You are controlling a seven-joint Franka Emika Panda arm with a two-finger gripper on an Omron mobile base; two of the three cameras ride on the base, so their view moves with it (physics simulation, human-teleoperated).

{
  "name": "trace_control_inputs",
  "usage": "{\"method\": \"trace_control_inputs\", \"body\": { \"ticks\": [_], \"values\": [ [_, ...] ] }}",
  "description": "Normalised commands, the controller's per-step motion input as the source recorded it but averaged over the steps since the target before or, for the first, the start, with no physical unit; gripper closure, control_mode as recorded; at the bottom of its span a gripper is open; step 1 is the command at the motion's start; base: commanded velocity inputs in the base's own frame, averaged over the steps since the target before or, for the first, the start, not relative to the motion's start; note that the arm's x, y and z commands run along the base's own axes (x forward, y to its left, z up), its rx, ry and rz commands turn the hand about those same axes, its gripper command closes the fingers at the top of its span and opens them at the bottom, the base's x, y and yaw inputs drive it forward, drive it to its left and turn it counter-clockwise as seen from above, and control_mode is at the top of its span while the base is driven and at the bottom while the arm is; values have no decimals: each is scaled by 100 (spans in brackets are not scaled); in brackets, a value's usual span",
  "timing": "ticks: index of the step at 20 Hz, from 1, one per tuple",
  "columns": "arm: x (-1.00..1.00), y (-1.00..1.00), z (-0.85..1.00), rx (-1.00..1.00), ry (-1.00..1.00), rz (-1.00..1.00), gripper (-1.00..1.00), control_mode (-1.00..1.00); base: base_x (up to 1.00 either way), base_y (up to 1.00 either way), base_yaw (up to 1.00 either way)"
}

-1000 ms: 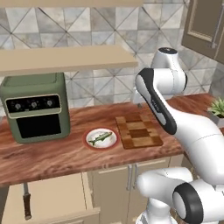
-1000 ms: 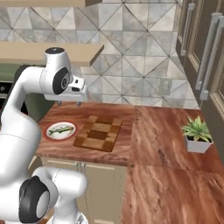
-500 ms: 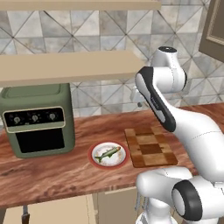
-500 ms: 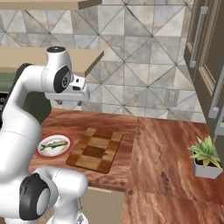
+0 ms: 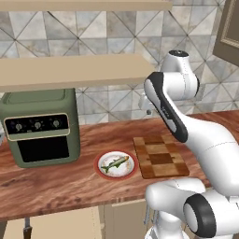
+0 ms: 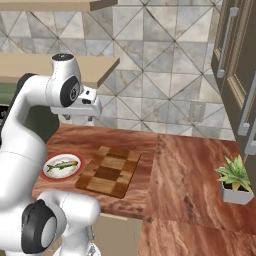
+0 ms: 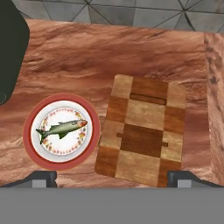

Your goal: Pick up the knife from the drawer and place it on the cutting board. Then place the meat from the plate to the cutting board.

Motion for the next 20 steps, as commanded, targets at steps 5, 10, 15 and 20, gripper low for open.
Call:
{"method": "trace_control_inputs", "body": {
  "ticks": [5,10,15,20],
  "values": [
    [0,0,0,0,0,0,-100,100,46,-6,0],
    [0,0,0,0,0,0,-100,100,5,-1,0],
    [0,0,0,0,0,0,-100,100,0,0,0],
    [0,0,0,0,0,0,-100,-100,0,0,0]
  ]
}}
